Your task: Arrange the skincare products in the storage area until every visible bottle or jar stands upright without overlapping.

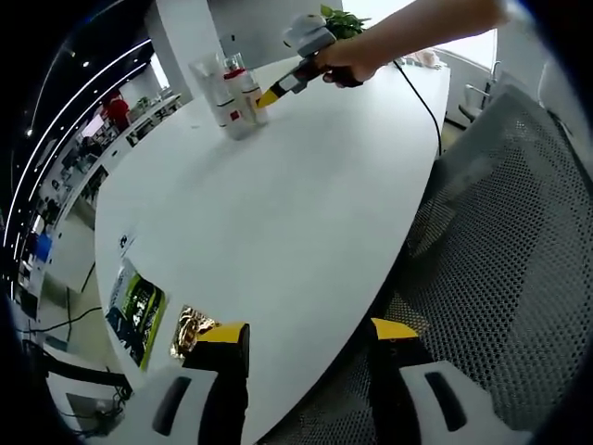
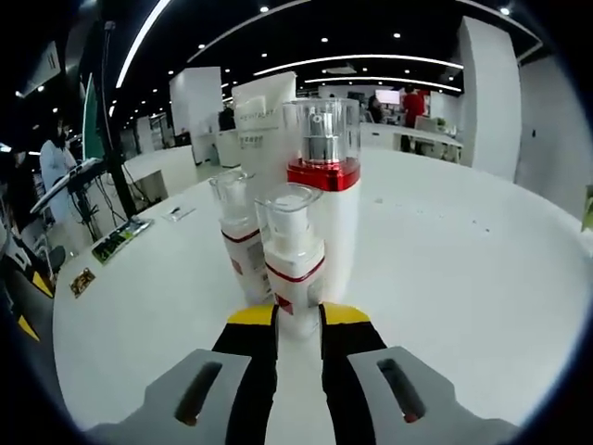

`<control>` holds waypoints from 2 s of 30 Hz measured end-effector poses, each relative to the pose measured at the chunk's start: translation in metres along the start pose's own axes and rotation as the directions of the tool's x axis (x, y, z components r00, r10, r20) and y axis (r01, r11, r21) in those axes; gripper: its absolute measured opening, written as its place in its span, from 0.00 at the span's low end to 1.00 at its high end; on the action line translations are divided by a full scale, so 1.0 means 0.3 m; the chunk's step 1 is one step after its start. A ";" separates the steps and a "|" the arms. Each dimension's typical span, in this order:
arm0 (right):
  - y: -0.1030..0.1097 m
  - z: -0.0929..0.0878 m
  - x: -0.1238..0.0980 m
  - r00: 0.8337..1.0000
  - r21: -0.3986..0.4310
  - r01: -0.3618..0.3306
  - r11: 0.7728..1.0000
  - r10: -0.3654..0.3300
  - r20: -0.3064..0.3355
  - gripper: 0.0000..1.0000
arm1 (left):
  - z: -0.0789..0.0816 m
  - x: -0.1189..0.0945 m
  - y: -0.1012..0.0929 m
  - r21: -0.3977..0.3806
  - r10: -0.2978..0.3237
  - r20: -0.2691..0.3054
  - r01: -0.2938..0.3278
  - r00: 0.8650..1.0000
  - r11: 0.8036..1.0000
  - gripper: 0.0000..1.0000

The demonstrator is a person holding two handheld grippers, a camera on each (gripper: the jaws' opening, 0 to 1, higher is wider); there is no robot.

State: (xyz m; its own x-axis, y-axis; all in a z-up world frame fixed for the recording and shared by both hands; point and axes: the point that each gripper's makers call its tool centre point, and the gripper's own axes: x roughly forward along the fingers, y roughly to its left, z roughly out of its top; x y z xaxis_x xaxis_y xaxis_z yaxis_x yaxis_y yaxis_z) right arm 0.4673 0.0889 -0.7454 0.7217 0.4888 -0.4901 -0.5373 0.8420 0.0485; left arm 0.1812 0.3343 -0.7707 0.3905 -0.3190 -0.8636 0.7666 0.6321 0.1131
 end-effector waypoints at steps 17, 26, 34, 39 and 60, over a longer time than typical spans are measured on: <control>-0.008 0.007 -0.058 1.000 -0.050 0.002 0.999 -0.003 -0.013 0.15 | 0.005 -0.003 0.003 0.000 0.005 0.007 -0.005 1.000 1.000 0.53; 0.069 0.023 -0.175 0.999 -0.034 -0.005 0.999 0.007 0.053 0.16 | 0.011 -0.005 0.004 0.006 0.012 0.013 -0.012 1.000 1.000 0.53; 0.081 0.048 -0.283 0.994 0.005 0.005 1.000 -0.005 0.108 0.19 | 0.030 -0.018 0.019 0.010 0.042 0.044 -0.042 0.998 0.999 0.53; 0.142 0.113 -0.354 0.985 0.037 -0.010 0.999 0.003 0.174 0.22 | 0.043 -0.028 0.025 0.023 0.052 0.072 -0.054 0.996 0.998 0.53; 0.749 0.150 -0.542 0.924 -0.048 -0.301 0.952 0.304 0.232 0.42 | 0.134 -0.111 0.228 -0.438 0.049 0.294 0.089 0.955 0.894 0.46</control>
State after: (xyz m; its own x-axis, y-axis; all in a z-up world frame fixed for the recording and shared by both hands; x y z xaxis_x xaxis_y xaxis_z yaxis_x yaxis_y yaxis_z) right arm 0.2488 0.2089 -0.6155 0.6051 0.7604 -0.2362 -0.7499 0.6439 0.1517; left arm 0.2411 0.3598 -0.7143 0.5604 -0.4810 -0.6742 0.4969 0.8465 -0.1910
